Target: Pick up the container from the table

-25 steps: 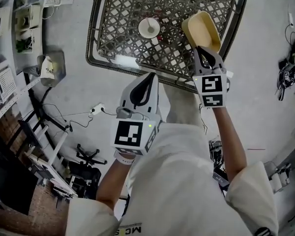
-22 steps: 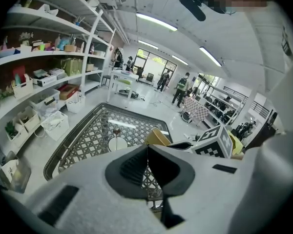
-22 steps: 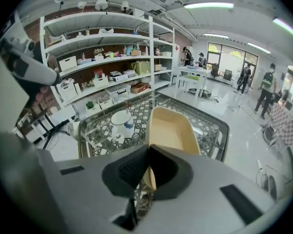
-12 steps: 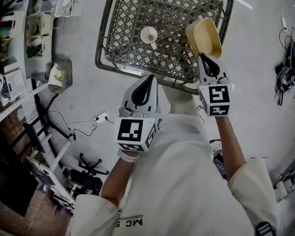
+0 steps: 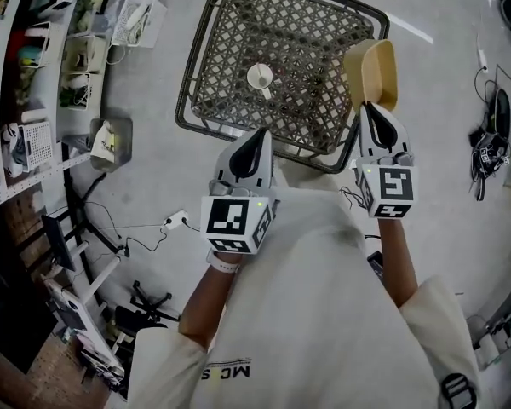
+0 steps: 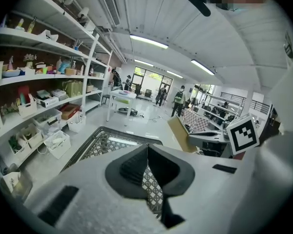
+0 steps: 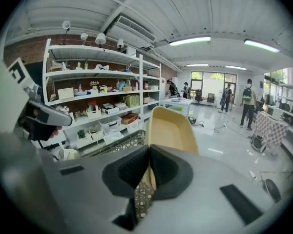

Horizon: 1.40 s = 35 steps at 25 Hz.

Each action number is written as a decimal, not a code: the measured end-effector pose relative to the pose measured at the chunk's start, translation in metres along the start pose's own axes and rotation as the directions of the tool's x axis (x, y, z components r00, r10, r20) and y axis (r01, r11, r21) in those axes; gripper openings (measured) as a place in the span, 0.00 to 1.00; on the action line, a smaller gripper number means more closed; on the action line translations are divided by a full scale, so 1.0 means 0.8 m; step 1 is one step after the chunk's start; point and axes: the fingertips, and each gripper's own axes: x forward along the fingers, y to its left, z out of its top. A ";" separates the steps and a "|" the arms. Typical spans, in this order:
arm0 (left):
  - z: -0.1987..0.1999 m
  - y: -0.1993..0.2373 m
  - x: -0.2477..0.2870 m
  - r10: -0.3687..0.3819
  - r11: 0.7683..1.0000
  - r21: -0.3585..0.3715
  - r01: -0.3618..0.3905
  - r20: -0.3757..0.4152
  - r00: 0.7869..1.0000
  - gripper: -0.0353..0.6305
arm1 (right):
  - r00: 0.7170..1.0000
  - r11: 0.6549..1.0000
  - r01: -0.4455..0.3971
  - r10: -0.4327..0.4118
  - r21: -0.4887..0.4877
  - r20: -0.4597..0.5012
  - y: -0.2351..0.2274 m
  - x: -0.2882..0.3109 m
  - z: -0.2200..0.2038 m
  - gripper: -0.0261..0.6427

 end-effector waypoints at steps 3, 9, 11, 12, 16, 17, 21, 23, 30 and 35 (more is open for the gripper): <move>0.014 -0.002 -0.005 0.001 1.000 0.001 -0.001 0.034 0.999 0.09 | 0.999 1.000 0.027 -0.027 -0.003 0.048 -0.010 -0.019 0.021 0.08; 0.044 -0.011 -0.012 -0.020 0.999 0.027 0.018 0.093 0.996 0.09 | 0.990 0.999 0.046 -0.047 0.013 0.135 -0.018 -0.057 0.060 0.08; 0.049 -0.017 -0.013 -0.031 0.999 0.025 0.028 0.113 0.993 0.09 | 0.986 0.998 0.052 -0.055 0.020 0.157 -0.023 -0.074 0.066 0.08; 0.050 -0.019 -0.014 -0.033 0.999 0.019 0.031 0.121 0.992 0.09 | 0.985 0.998 0.052 -0.055 0.021 0.165 -0.023 -0.082 0.068 0.08; 0.047 -0.031 -0.017 -0.048 0.999 0.018 0.046 0.126 0.991 0.09 | 0.982 0.999 0.041 -0.039 -0.007 0.184 -0.019 -0.106 0.071 0.08; 0.048 -0.036 -0.017 -0.057 0.998 0.024 0.054 0.127 0.990 0.09 | 0.982 0.999 0.040 -0.037 -0.013 0.184 -0.019 -0.111 0.070 0.08; 0.059 -0.047 -0.023 -0.083 0.996 0.051 0.076 0.145 0.986 0.09 | 0.983 1.000 0.026 -0.024 -0.006 0.183 -0.007 -0.120 0.068 0.08; 0.063 -0.046 -0.026 -0.087 0.996 0.048 0.080 0.156 0.984 0.09 | 0.983 1.000 0.021 -0.022 0.008 0.180 0.002 -0.117 0.069 0.08; 0.060 -0.037 -0.033 -0.084 0.996 0.041 0.079 0.153 0.985 0.09 | 0.978 0.995 -0.093 0.084 0.038 0.191 0.050 -0.101 0.081 0.08; 0.061 -0.039 -0.031 -0.085 0.996 0.038 0.080 0.150 0.985 0.09 | 0.975 0.995 -0.098 0.102 -0.034 0.199 0.056 -0.100 0.089 0.08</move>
